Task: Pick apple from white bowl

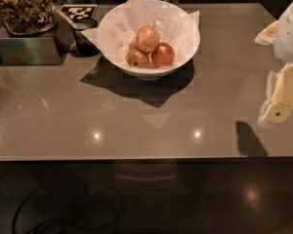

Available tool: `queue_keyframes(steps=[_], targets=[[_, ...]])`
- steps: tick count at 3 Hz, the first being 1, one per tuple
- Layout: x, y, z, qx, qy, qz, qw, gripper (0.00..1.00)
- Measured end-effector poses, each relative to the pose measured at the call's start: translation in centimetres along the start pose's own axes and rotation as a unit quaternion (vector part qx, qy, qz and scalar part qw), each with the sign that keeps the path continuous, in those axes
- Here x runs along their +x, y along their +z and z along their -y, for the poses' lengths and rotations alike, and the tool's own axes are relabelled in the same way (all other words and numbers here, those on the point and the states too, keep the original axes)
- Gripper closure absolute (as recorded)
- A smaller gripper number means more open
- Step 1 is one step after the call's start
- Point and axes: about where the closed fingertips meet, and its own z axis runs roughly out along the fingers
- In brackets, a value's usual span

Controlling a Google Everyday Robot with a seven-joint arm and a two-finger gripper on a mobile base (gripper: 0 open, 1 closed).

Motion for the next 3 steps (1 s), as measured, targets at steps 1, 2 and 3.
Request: queue_keyframes(steps=[1,2,3], targets=[[0.0,0.0,0.0,0.0,0.0,0.0,1.0,0.0],[-1.6,0.6,1.6,-0.007,-0.003,0.027,0.9996,0.0],[-6.6,2.4,4.4,-0.03,-0.019,0.094,0.9949,0.0]])
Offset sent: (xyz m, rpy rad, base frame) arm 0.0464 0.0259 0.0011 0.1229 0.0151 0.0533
